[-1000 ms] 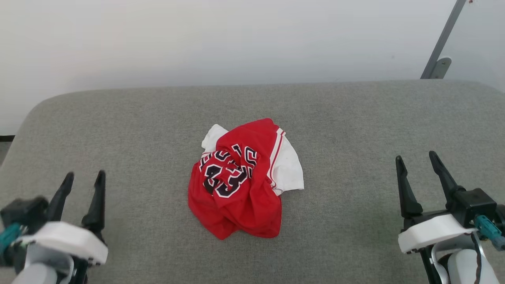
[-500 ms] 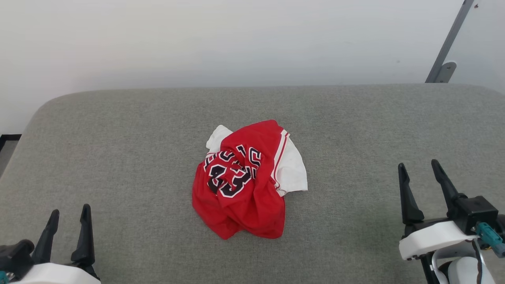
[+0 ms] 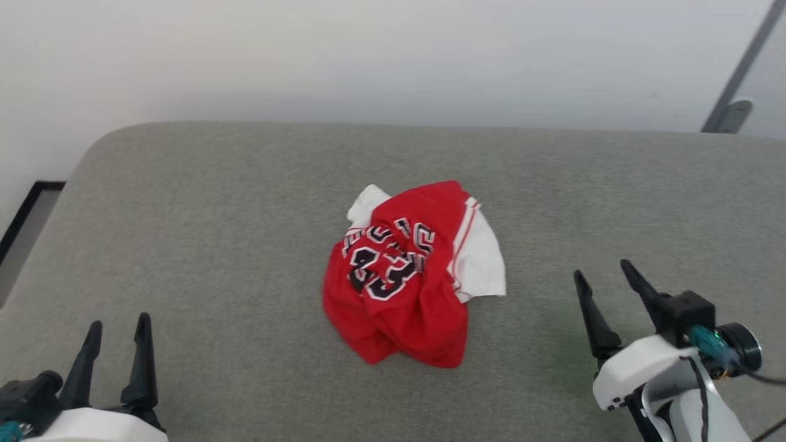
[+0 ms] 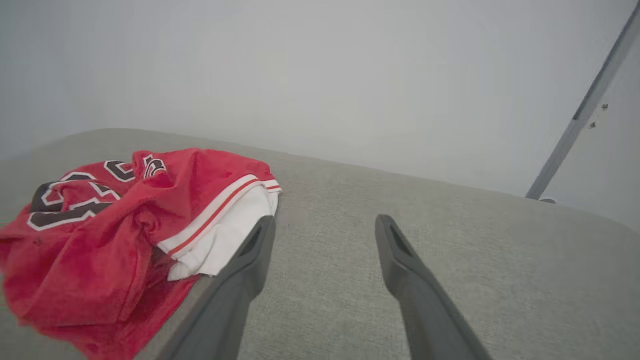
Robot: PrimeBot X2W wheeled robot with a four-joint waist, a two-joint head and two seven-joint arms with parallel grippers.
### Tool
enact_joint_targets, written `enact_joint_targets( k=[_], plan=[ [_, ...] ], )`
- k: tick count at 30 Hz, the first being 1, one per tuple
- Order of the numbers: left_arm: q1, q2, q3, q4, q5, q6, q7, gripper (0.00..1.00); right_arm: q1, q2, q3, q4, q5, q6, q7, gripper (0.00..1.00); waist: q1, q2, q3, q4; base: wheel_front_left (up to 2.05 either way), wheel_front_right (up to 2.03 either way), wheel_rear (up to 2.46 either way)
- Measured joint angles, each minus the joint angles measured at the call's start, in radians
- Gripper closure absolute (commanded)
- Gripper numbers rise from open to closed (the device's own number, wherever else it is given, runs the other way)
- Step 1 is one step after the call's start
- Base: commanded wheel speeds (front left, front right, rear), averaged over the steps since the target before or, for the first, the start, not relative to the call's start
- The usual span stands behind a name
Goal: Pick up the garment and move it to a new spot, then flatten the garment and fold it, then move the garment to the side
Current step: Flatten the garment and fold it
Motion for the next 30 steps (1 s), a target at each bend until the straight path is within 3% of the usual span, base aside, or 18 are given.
enact_joint_targets(
  k=[11,21,29,30],
  plan=[
    [-0.048,-0.037,-0.026,0.012,0.018,-0.027,0.0,0.0,-0.154,-0.115,0.182,0.156,0.09,0.0,0.197,0.0,0.0,0.0,0.044,0.1,0.0,0.0,0.0],
    [-0.097,-0.08,-0.041,0.044,0.034,-0.053,0.0,0.0,-0.329,-0.17,0.344,0.315,0.171,0.0,0.368,0.0,0.0,0.0,0.103,0.178,0.0,0.0,0.0],
    [-0.14,-0.119,-0.044,0.07,0.041,-0.078,0.0,0.0,-0.486,-0.199,0.49,0.435,0.276,0.0,0.578,0.0,0.0,0.0,0.16,0.23,0.0,0.0,0.0],
    [-0.144,-0.123,-0.043,0.072,0.041,-0.078,0.0,0.0,-0.501,-0.202,0.504,0.442,0.289,0.0,0.598,0.2,0.0,0.0,0.165,0.234,0.0,0.0,0.0]
  ],
)
